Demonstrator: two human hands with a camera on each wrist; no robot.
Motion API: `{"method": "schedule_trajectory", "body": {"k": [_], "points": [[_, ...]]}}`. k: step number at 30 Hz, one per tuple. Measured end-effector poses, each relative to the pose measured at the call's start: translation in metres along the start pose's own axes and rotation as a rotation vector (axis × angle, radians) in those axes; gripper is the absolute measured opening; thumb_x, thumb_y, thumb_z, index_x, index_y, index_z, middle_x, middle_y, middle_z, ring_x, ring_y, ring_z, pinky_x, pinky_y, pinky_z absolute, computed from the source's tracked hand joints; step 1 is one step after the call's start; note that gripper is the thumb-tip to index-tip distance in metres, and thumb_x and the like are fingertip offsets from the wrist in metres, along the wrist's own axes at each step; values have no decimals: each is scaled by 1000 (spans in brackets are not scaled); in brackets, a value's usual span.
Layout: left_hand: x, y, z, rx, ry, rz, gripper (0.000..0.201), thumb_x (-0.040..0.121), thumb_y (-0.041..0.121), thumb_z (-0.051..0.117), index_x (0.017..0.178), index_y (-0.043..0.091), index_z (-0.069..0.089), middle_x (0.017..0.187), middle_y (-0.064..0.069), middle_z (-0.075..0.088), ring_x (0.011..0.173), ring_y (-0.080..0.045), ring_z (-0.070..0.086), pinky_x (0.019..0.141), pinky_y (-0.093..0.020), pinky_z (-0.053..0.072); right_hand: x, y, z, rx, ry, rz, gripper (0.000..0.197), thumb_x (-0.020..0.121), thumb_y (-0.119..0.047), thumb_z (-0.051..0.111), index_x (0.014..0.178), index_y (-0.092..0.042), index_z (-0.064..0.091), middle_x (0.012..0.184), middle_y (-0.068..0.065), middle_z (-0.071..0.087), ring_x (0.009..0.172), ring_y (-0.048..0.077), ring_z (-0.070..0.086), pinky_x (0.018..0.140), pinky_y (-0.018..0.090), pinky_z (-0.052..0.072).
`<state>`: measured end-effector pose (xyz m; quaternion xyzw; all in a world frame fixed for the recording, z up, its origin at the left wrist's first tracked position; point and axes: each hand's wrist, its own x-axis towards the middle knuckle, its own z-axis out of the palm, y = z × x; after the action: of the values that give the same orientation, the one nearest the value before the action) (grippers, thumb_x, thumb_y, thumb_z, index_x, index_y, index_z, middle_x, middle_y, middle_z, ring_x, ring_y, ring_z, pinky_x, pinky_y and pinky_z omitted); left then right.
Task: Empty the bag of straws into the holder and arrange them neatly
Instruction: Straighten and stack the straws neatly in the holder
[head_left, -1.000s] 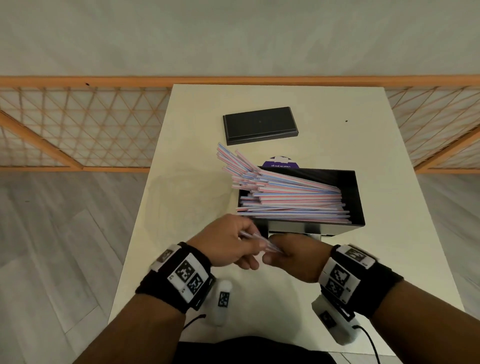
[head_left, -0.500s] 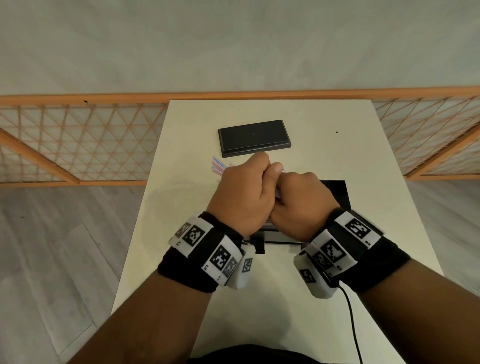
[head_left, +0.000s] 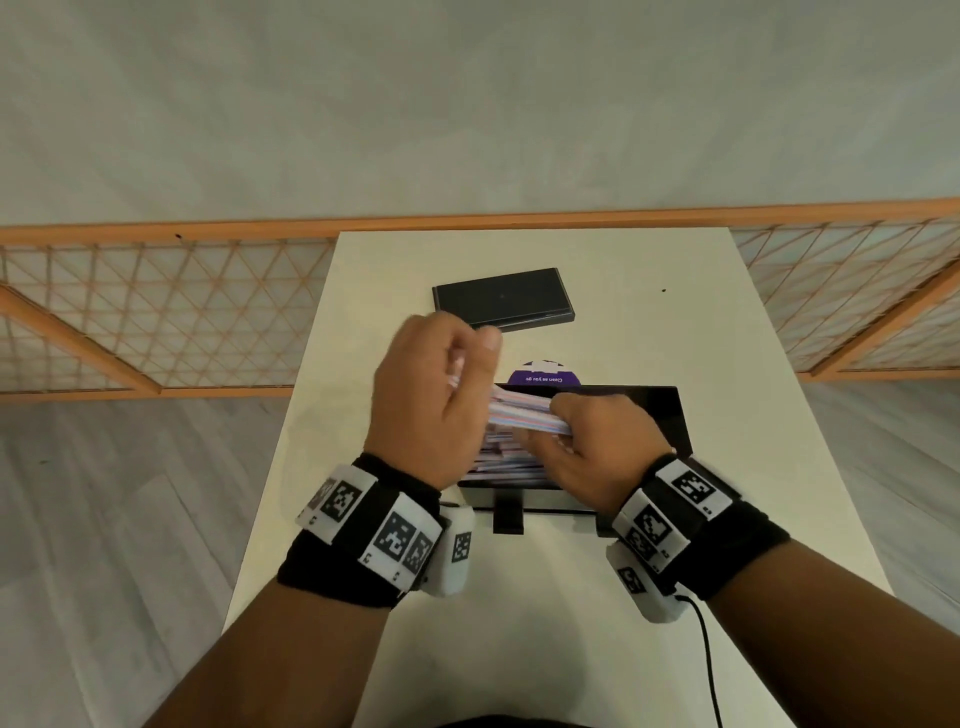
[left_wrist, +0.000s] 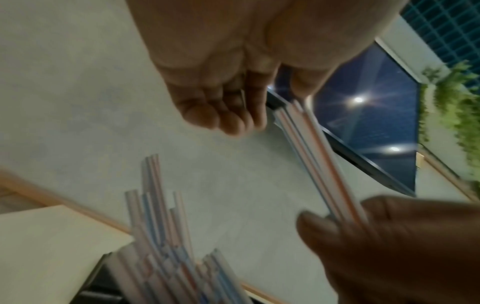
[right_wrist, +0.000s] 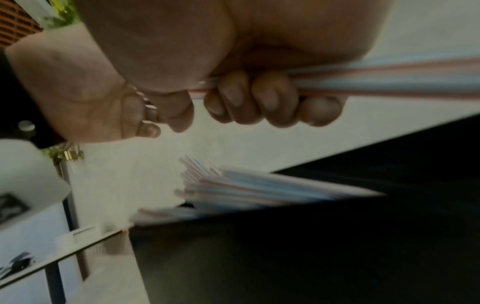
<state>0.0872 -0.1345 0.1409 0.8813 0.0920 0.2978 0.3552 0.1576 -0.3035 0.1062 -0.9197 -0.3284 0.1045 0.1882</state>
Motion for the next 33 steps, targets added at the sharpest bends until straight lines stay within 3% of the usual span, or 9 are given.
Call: {"method": "schedule_trajectory", "body": {"k": [4,7,9,12,16,18,25,29,33], "points": [[-6,-19,0,-252,246,-370,38,90,58,46,100,21,53,100,2,59,90,-9,54,80,-20,40,-7,11,14,-49,-118,2,59,78,-78,41,109,-29,47,100,-10,48,94,16,47,88,37,46],[-15,-35,14,-424,178,-774,28,92,59,47,97,32,49,102,9,56,96,-7,55,93,-35,44,-13,18,16,-91,-91,34,67,73,-79,51,119,-31,42,113,-9,41,105,15,39,98,37,40],[-22,-32,24,-497,99,-881,24,101,53,45,95,30,49,99,9,57,99,-12,59,93,-36,46,-13,23,16,-86,-95,65,79,70,-82,52,127,-29,39,124,-7,42,113,16,39,102,38,39],[-31,-24,42,-632,13,-943,34,104,49,41,105,18,55,94,2,66,77,-4,70,70,-23,53,-8,29,18,-63,-160,87,97,67,-84,53,141,-25,31,140,-5,41,127,19,38,111,41,34],[-30,-24,57,-605,-21,-993,75,69,88,43,113,27,56,112,-2,69,101,-21,69,96,-49,54,2,29,25,-80,-210,88,106,62,-90,48,145,-28,24,137,-5,42,124,21,40,111,47,32],[-31,-29,63,-559,-20,-972,87,61,93,37,112,25,57,111,-3,69,103,-25,68,99,-52,52,6,28,26,-108,-217,77,101,59,-92,46,140,-34,31,127,-6,43,118,21,41,108,47,34],[-29,-20,59,-439,-104,-915,91,64,92,23,116,25,57,109,1,69,102,-23,67,99,-50,51,16,22,31,-111,-220,86,108,54,-95,49,139,-30,31,131,-6,46,120,21,45,109,47,33],[-33,-18,59,-447,-94,-886,90,67,93,28,122,27,55,108,0,71,98,-22,71,93,-50,56,24,18,33,-142,-262,100,107,45,-100,41,127,-32,45,121,-5,46,115,20,46,111,48,32],[-36,-20,63,-483,-40,-919,87,68,92,34,123,28,57,106,0,73,94,-20,73,90,-48,58,28,15,33,-100,-306,118,97,40,-102,38,109,-33,40,112,-9,58,105,19,56,107,48,35]]}}
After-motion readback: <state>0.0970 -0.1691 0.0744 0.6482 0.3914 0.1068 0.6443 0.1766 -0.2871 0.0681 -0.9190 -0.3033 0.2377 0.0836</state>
